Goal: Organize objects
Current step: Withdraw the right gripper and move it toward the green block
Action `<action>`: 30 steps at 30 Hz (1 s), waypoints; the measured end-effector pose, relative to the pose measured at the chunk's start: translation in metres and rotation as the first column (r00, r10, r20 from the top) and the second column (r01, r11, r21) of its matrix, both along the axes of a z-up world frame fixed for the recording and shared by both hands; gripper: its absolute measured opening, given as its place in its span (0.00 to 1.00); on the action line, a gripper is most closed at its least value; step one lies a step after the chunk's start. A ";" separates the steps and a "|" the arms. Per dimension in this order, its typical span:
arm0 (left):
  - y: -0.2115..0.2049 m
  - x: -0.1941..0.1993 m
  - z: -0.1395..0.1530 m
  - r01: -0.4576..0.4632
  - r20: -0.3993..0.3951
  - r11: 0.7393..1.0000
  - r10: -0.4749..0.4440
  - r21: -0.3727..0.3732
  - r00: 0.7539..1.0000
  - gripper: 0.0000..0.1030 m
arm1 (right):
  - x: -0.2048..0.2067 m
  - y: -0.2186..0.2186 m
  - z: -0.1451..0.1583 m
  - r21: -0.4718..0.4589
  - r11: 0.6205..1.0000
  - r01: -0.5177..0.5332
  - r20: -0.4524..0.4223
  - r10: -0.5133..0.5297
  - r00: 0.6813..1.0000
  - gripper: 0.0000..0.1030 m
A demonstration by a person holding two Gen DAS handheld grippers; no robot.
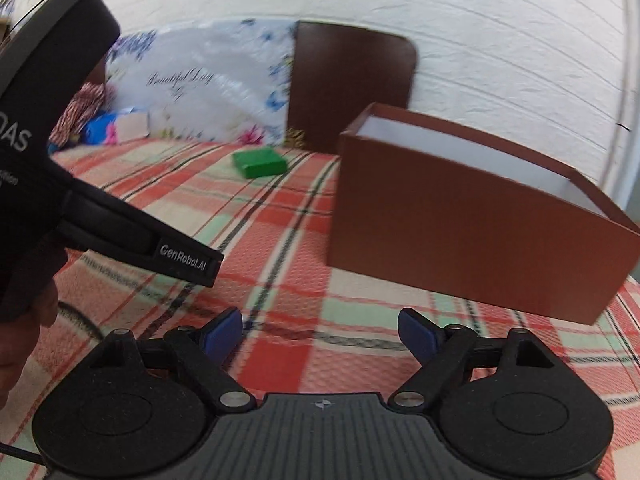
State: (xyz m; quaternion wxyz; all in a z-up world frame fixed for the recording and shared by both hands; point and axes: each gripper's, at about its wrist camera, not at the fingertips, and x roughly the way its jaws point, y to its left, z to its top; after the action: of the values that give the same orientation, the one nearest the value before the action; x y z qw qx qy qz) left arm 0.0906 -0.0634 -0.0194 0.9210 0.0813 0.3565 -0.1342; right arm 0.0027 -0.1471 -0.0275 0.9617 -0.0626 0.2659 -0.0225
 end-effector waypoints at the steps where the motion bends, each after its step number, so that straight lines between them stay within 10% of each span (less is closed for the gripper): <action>1: 0.006 0.003 -0.001 -0.009 0.005 1.000 0.009 -0.008 1.000 0.59 | 0.003 0.005 -0.001 -0.002 1.000 -0.013 -0.009 0.013 1.000 0.79; 15: 0.078 0.067 -0.014 -0.131 0.156 0.990 0.120 0.060 0.980 0.79 | 0.071 0.043 -0.005 0.070 0.990 -0.120 -0.068 0.124 0.990 0.79; 21: 0.142 0.090 -0.017 -0.249 0.114 0.946 0.276 -0.208 0.954 0.87 | 0.134 0.054 -0.004 0.087 0.990 -0.111 -0.050 0.115 0.992 0.79; 30: 0.142 0.088 -0.020 -0.235 0.132 0.941 0.272 -0.245 0.953 0.90 | 0.244 0.037 -0.003 0.176 0.984 0.040 0.026 -0.045 0.999 0.76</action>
State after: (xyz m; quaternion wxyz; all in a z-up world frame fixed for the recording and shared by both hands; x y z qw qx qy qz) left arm 0.1781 0.0786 -0.0392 0.9600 -0.0602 0.2696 -0.0468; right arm 0.2465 -0.1103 -0.0304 0.9666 0.0282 0.2538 -0.0203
